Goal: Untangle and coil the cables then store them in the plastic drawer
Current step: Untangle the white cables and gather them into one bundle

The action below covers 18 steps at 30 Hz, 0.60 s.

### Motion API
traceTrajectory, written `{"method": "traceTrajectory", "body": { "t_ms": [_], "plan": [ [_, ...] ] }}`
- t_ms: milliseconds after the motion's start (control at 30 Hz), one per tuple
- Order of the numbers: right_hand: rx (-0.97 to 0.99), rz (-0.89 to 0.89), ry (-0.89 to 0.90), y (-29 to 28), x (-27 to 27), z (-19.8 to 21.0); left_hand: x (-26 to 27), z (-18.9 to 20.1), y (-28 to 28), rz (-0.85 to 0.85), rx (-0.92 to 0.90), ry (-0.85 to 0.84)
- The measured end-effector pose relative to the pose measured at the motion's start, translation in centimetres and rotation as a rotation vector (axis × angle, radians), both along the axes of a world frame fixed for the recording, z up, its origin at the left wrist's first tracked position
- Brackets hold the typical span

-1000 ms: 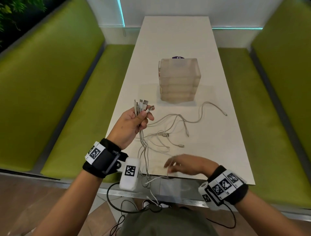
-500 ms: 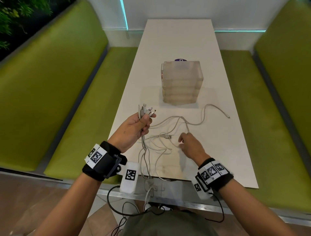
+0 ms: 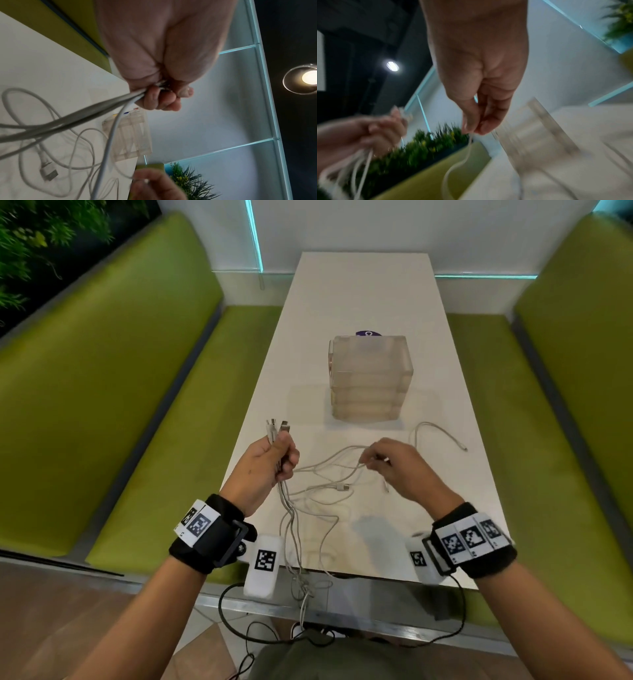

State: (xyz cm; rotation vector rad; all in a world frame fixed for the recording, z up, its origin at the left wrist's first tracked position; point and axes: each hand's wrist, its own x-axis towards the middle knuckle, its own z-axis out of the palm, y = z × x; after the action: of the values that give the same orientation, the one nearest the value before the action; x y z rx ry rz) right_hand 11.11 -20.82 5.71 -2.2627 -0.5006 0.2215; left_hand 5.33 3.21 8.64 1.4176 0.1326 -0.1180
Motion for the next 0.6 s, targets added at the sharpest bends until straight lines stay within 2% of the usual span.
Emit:
{"method": "traceTrajectory", "body": {
  "t_ms": [133, 267, 400, 600],
  "plan": [
    [0.072, 0.217, 0.058, 0.6, -0.7, 5.8, 0.1, 0.1, -1.1, 0.052, -0.063, -0.039],
    [0.142, 0.325, 0.112, 2.9, -1.2, 8.5, 0.2, 0.1, -2.6, 0.015, -0.066, -0.051],
    [0.310, 0.234, 0.062, 5.1, -1.1, 8.3, 0.1, 0.4, -3.8, -0.054, -0.068, -0.035],
    [0.398, 0.091, 0.029, 5.8, -1.1, 6.7, -0.2, 0.6, -3.3, -0.086, -0.188, -0.002]
  ]
}}
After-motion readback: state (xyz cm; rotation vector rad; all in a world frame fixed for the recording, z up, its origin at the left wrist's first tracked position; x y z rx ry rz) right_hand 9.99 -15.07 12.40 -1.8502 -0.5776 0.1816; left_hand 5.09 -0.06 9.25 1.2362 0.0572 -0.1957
